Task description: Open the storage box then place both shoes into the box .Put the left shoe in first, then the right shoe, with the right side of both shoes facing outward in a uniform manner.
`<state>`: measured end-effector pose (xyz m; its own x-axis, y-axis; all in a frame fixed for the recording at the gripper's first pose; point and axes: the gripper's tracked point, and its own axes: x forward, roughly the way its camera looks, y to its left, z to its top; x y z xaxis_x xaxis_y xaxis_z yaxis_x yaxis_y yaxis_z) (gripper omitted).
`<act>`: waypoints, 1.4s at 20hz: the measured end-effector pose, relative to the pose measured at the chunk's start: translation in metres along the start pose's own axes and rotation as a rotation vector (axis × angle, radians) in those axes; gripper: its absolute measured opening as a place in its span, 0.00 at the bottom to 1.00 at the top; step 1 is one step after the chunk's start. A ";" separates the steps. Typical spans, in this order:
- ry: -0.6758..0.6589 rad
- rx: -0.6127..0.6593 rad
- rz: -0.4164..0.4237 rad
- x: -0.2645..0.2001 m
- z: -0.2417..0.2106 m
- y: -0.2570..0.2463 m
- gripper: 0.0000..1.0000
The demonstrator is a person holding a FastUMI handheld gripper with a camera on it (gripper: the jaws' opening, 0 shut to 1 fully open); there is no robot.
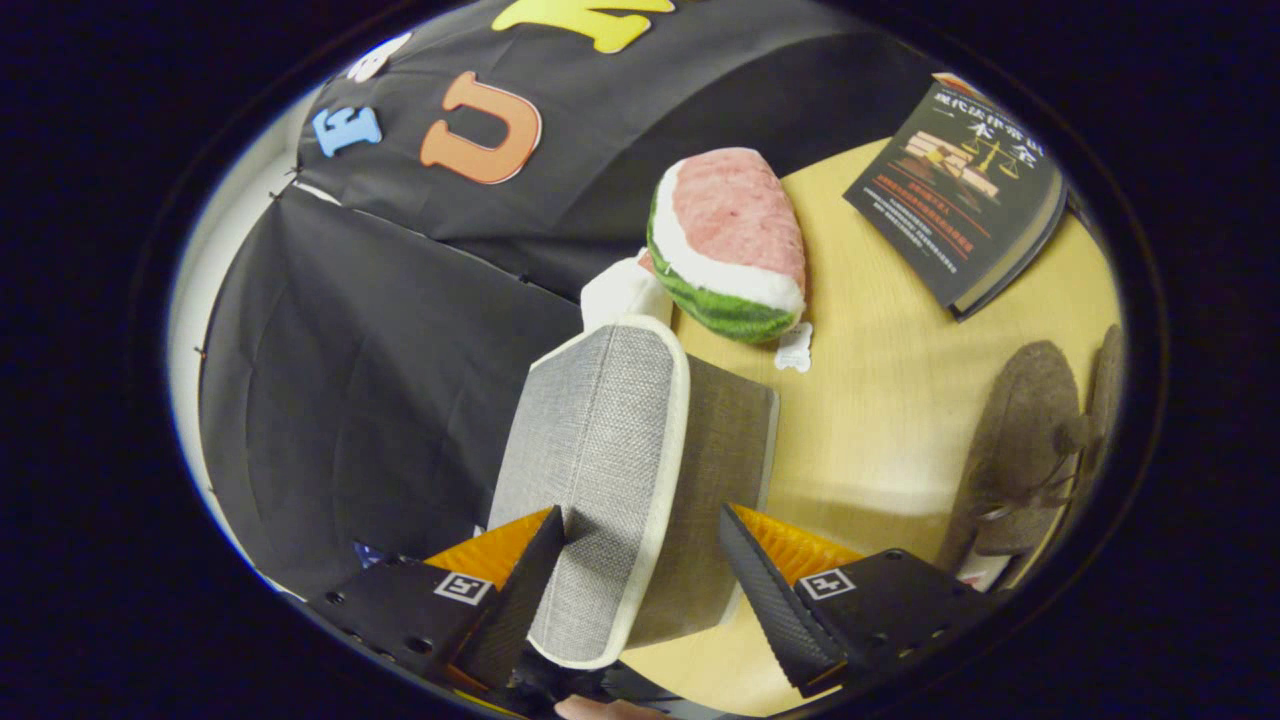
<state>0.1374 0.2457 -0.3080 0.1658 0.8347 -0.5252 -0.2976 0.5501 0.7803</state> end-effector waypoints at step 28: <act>-0.052 0.018 0.063 -0.008 0.023 0.210 0.01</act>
<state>0.0950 0.3551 -0.1316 0.1958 0.8678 -0.4568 -0.2923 0.4963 0.8175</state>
